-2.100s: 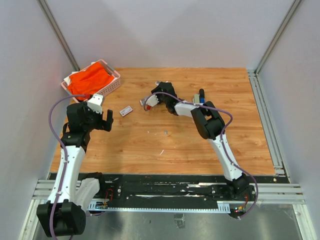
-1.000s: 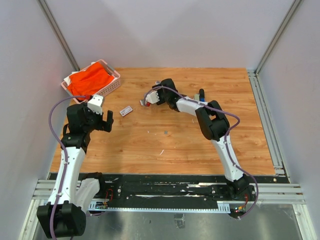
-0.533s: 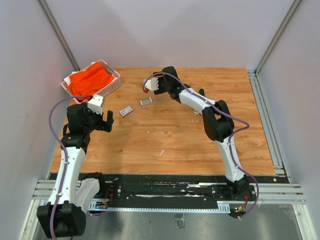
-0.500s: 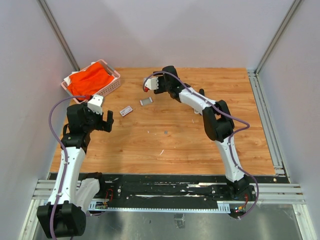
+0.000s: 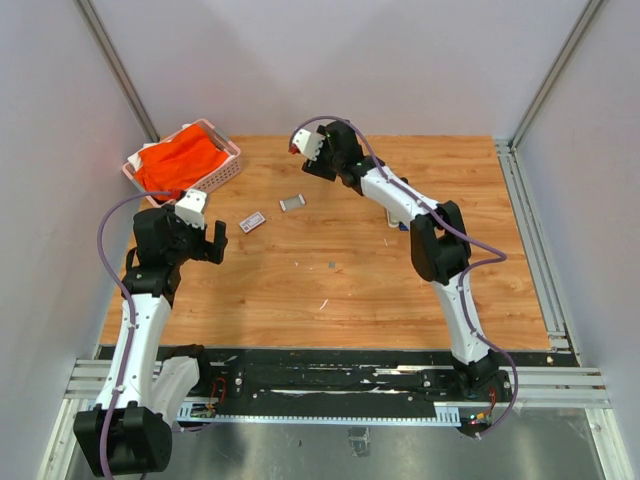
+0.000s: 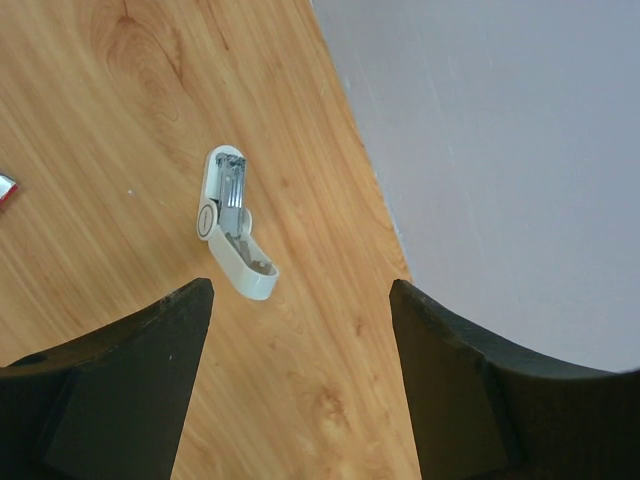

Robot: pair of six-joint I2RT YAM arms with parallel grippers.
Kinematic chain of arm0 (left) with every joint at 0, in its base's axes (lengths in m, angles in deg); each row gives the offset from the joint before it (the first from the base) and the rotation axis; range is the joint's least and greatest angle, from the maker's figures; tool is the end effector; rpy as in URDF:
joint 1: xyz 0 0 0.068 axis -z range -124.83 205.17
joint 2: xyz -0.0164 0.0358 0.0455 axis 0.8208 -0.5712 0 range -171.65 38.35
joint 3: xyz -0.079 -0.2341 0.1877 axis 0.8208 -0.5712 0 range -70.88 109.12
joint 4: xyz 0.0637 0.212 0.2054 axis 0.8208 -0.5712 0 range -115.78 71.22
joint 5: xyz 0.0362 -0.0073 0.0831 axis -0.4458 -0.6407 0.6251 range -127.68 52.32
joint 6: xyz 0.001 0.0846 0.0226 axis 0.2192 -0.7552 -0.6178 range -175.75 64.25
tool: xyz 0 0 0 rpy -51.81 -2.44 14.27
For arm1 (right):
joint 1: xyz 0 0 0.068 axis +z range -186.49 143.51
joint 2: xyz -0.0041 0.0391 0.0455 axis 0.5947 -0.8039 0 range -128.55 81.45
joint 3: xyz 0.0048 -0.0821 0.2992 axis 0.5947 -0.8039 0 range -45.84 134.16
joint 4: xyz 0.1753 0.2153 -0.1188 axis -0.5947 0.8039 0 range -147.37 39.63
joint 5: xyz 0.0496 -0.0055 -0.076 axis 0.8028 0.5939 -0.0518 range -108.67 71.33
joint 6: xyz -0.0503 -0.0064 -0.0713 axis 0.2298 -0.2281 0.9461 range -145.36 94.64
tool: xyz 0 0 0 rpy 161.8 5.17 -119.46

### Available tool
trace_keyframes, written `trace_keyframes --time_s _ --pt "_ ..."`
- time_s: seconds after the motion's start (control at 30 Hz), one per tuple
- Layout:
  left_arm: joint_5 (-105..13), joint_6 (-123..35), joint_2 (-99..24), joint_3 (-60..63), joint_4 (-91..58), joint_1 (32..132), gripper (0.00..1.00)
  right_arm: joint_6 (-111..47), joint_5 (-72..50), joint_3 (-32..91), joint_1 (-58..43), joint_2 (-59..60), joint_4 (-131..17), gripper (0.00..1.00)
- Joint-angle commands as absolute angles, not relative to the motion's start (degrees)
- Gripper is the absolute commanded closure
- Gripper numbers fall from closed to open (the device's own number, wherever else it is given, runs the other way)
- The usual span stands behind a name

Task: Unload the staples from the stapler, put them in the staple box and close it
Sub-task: Place the stapler at the center of the board.

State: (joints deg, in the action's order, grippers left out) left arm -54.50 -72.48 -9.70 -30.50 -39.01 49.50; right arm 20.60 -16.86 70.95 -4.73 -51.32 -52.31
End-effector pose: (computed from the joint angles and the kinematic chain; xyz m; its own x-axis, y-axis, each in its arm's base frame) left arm 0.2432 0.0016 0.2901 -0.3998 0.2373 -0.8854 0.2872 0.9497 0.1249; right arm 0.5600 0.3495 0.2597 0.1842 -0.7311 -0.6569 -0.6025 0.4441 -0.6631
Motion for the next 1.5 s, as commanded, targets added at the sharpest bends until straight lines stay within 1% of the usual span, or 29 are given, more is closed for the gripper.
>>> trace_keyframes --time_s 0.0,0.2,0.4,1.0,1.17,1.47 --pt "-55.5 -73.3 -9.0 -31.0 -37.3 49.1 0.02 13.4 -20.4 73.3 -5.2 -53.1 -49.5 0.26" --pt "-55.6 -73.2 -9.0 -31.1 -37.3 49.1 0.02 11.7 -23.4 76.6 -4.9 -56.9 -48.8 0.26" --pt "-55.7 -73.4 -9.1 -31.3 -37.2 49.1 0.02 16.8 -27.2 76.7 -3.6 -59.9 -53.2 0.25" --pt "-55.0 -73.6 -10.0 -31.8 -36.7 49.1 0.02 27.1 -29.2 80.2 -1.7 -68.6 -63.2 0.25" --pt "-54.7 -73.7 -10.2 -31.9 -36.6 49.1 0.02 31.1 -30.2 80.3 -1.9 -70.8 -67.3 0.25" --pt "-54.1 -73.8 -10.7 -31.9 -36.6 49.1 0.02 33.3 -29.3 82.4 -3.8 -73.5 -69.0 0.25"
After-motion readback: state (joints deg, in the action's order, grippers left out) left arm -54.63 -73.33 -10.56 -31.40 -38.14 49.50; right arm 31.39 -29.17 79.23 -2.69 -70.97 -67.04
